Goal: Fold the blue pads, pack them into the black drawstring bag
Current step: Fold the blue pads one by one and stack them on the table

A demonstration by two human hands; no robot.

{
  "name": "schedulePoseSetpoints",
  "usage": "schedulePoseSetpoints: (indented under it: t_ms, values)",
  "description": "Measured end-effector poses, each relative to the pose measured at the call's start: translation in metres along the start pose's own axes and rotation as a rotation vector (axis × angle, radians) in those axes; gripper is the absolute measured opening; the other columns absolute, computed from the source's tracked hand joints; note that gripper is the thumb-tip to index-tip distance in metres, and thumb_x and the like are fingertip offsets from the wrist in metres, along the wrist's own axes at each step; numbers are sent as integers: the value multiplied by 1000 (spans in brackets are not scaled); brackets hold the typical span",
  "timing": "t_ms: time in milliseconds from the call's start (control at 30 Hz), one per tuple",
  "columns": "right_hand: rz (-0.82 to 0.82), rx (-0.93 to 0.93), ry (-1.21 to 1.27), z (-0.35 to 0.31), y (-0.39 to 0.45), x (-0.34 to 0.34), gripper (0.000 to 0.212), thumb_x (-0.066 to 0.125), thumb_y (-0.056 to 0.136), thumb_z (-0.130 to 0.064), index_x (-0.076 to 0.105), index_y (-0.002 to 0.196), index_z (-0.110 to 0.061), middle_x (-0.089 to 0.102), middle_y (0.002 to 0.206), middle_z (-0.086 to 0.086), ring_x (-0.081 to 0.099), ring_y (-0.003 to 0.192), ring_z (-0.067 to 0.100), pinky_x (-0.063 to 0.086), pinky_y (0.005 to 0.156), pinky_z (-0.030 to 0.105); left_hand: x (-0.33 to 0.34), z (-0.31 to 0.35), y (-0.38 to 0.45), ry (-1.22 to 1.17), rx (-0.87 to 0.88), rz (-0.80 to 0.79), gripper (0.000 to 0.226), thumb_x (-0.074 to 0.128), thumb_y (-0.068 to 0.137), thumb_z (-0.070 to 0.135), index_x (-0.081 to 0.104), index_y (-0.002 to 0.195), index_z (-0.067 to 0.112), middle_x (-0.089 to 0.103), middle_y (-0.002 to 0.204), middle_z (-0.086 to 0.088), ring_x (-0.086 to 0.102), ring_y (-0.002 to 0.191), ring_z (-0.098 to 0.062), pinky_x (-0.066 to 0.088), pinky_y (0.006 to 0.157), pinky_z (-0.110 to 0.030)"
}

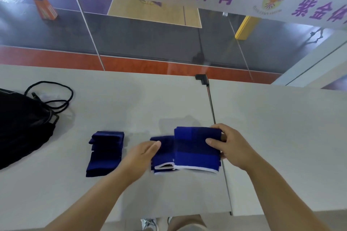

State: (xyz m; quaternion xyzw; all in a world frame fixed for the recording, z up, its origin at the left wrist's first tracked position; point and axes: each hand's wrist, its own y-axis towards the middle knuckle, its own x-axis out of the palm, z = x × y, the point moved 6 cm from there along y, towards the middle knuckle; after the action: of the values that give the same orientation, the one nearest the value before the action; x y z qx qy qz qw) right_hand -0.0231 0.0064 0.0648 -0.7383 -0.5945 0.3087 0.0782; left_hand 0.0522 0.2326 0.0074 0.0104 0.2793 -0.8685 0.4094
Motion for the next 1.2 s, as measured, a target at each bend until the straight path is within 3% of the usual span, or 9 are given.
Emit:
schedulePoseSetpoints:
  t_ms: [100, 200, 300, 400, 533, 633, 867, 1000, 1200]
  values:
    - [-99, -1, 53, -10, 15, 20, 15, 61, 90, -12, 58, 102, -21, 70, 98, 7, 69, 91, 25, 60, 72, 48, 6, 3, -1, -232, -39, -129, 30, 38, 98, 37, 66, 103, 27, 72, 103, 5, 65, 98, -10, 48, 86, -23]
    - [-123, 18, 85, -11, 31, 36, 16, 62, 90, -13, 58, 103, -21, 70, 98, 7, 69, 90, 25, 61, 70, 45, 8, 3, 2, -335, -94, -120, 21, 48, 96, 29, 65, 105, 19, 74, 99, -1, 70, 88, -11, 52, 75, -20]
    - [-85, 63, 30, -1, 45, 46, 23, 65, 87, -11, 55, 108, -16, 67, 100, 6, 69, 87, 23, 61, 66, 42, -5, -1, 9, -133, -146, 41, 12, 63, 89, 29, 64, 94, 18, 73, 86, 1, 68, 73, -9, 48, 60, -18]
    - [-39, 85, -127, 15, 57, 56, 25, 68, 83, -16, 55, 104, -17, 64, 97, 2, 67, 83, 21, 60, 67, 42, -4, -14, 16, 70, -245, 52, 18, 66, 85, 36, 59, 87, 20, 71, 84, -1, 66, 68, -14, 48, 56, -21]
    - [-19, 89, -320, 30, 64, 67, 23, 67, 84, -23, 53, 101, -20, 61, 96, -3, 58, 80, 11, 50, 67, 26, 6, -24, 19, 228, -278, 52, 20, 62, 86, 40, 49, 82, 26, 63, 81, 5, 62, 68, -13, 49, 60, -25]
    - [-7, 63, -486, 33, 69, 72, 25, 66, 84, -25, 49, 101, -18, 53, 106, 1, 55, 86, 16, 42, 73, 25, 7, -21, 22, 384, -234, 81, 22, 62, 87, 39, 44, 80, 28, 51, 70, 11, 49, 61, -4, 36, 51, -21]
    - [-180, 11, -638, 27, 78, 80, 47, 68, 83, -22, 49, 125, -14, 52, 125, 6, 51, 111, 23, 44, 95, 34, 7, -30, 31, 367, -289, 82, 31, 70, 80, 37, 45, 93, 22, 52, 77, 10, 53, 74, -14, 41, 63, -26]
    - [-281, 66, -735, 23, 75, 79, 30, 69, 82, -27, 60, 107, -13, 61, 109, 9, 59, 96, 24, 51, 82, 34, 5, -33, 33, 344, -295, 52, 37, 73, 77, 37, 51, 100, 17, 62, 96, 0, 60, 86, -19, 48, 72, -30]
    - [-304, 95, -654, 23, 53, 73, 25, 64, 85, -26, 47, 103, -19, 60, 102, 2, 59, 90, 19, 51, 77, 34, 5, -24, 23, 457, -193, -45, 25, 62, 85, 40, 50, 96, 22, 56, 86, 6, 53, 75, -12, 40, 62, -25]
